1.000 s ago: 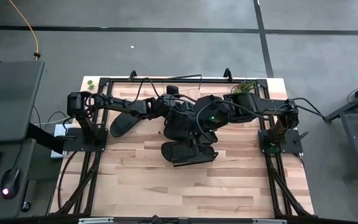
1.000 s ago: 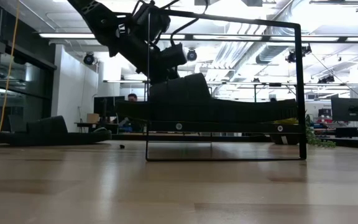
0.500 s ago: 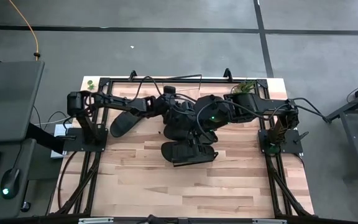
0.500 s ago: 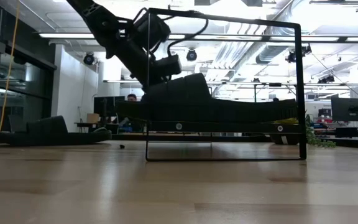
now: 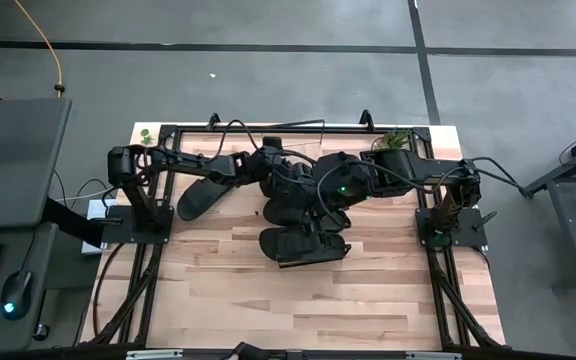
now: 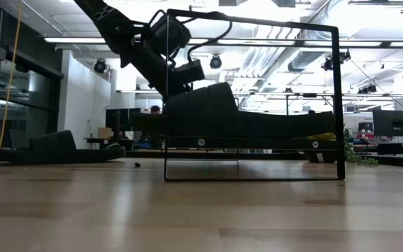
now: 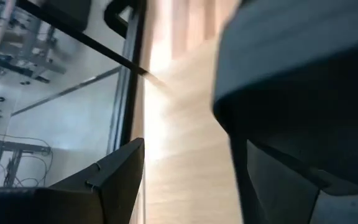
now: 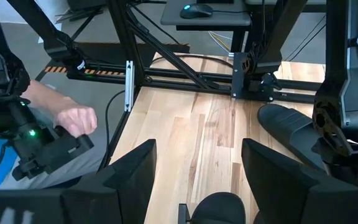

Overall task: Pick and place slides into the shelf
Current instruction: Put the black slipper on the shelf

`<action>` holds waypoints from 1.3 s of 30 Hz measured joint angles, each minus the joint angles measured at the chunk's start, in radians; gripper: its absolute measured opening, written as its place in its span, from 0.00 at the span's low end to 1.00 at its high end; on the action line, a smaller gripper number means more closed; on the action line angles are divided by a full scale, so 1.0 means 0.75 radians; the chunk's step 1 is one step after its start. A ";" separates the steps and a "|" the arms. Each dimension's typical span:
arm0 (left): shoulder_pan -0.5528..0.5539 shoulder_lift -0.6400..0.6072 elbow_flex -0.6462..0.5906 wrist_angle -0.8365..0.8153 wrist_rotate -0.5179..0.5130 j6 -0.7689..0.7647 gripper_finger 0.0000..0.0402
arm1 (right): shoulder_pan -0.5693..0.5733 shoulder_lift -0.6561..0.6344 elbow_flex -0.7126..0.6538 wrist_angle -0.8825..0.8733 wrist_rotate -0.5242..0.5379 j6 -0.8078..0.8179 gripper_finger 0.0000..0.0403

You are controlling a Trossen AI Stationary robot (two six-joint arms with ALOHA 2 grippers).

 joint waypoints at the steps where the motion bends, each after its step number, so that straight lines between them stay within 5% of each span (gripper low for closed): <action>1: 0.000 0.000 0.000 0.014 -0.003 -0.008 0.66 | 0.000 0.000 0.000 -0.002 0.001 0.000 0.56; 9: -0.022 -0.149 0.000 -0.056 -0.042 -0.027 0.62 | 0.000 -0.001 0.000 -0.009 0.001 0.000 0.56; 19: -0.072 -0.426 0.002 -0.478 -0.038 -0.112 0.54 | 0.000 -0.001 0.001 -0.024 0.034 -0.097 0.56; 39: -0.078 -0.456 0.000 -1.398 -0.061 -0.394 0.51 | 0.000 -0.001 0.001 -0.043 0.086 -0.094 0.56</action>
